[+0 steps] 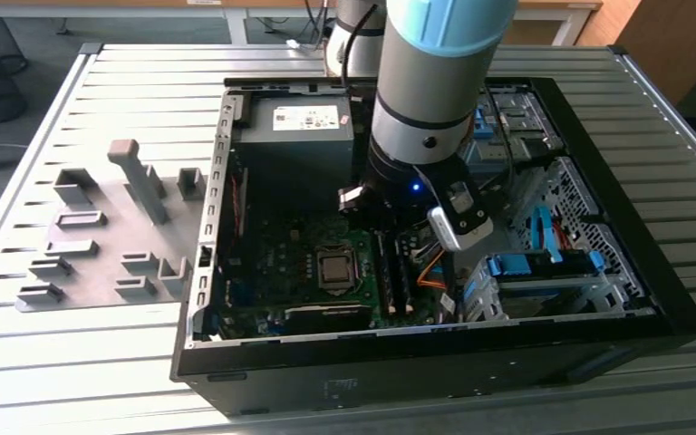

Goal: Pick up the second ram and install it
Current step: 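Press down the second ram until it locks into place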

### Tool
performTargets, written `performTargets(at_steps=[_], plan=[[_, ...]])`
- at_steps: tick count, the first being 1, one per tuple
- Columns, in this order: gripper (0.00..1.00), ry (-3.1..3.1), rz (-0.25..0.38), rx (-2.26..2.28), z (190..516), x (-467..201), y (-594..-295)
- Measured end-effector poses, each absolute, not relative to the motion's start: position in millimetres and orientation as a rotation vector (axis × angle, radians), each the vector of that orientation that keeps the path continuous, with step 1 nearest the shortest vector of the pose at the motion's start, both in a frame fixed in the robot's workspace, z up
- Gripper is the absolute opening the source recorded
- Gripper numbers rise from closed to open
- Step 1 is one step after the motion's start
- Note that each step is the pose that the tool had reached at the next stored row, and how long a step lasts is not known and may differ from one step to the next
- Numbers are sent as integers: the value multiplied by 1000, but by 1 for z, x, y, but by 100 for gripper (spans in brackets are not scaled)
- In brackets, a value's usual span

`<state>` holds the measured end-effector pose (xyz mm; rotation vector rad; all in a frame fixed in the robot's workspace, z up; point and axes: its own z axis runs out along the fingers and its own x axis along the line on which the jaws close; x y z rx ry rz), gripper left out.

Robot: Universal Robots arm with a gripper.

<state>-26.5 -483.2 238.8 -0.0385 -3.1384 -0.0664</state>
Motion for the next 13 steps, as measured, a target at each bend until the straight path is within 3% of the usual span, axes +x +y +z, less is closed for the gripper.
performTargets(at_steps=[13], plan=[[11,-3138,-68,-38,248,-26,-483]])
